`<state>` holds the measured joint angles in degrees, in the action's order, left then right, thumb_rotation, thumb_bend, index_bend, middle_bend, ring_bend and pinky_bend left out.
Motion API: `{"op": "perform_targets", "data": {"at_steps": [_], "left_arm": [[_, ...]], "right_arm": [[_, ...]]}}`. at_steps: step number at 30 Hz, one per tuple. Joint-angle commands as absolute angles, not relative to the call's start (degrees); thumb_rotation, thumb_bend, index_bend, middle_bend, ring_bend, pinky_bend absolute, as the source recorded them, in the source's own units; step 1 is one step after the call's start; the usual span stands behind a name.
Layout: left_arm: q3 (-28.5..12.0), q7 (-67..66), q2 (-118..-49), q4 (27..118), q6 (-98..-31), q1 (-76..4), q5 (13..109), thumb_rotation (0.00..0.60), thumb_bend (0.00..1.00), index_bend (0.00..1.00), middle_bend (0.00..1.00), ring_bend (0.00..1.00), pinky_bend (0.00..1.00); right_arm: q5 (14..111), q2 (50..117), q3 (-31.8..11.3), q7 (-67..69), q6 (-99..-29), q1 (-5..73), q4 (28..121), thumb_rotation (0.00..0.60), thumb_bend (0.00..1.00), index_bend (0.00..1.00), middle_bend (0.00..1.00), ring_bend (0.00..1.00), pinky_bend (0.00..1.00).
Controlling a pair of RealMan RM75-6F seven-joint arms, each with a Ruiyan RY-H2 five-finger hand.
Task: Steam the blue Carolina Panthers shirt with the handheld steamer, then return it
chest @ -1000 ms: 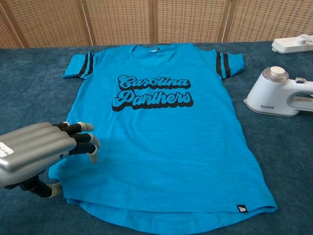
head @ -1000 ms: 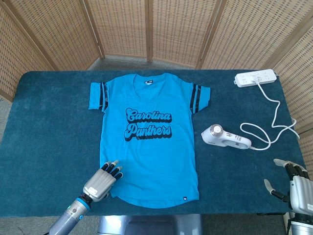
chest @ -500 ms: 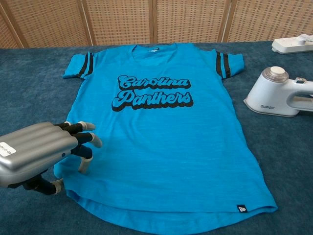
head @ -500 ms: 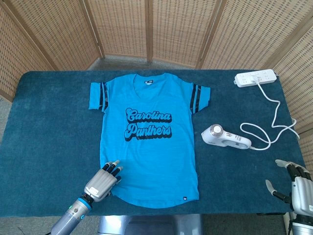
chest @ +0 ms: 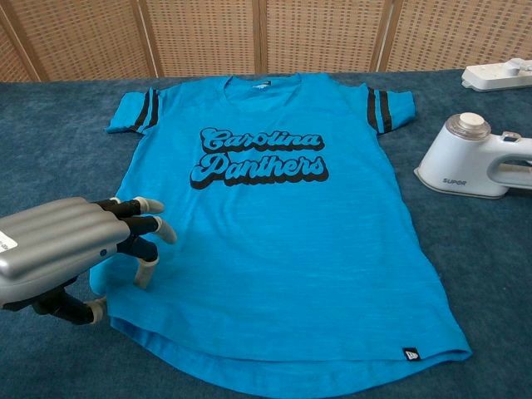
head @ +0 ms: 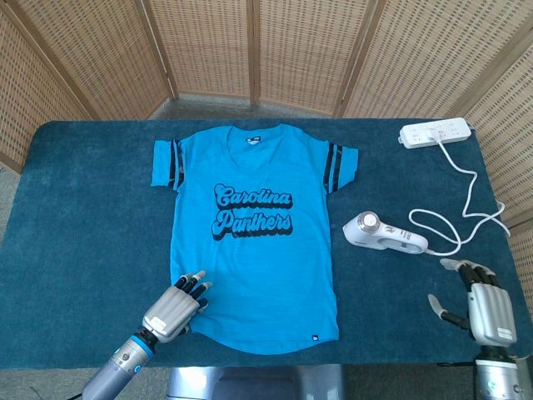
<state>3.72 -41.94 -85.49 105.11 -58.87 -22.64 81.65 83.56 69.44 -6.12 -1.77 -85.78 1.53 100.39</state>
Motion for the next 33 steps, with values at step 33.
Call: {"op": "perform_targets", "data": {"at_steps": [33], "left_arm": [[4.2,-43.5,-86.9,105.4,-59.7,-25.1,77.6,0.506,0.45,0.52,0.19,0.03,0.14]], "right_arm": [[65.7,83.2,-15.2,-25.4,-73.2,19.4,89.6,0.539,0.27,0.03,0.13,0.07,0.14]]}}
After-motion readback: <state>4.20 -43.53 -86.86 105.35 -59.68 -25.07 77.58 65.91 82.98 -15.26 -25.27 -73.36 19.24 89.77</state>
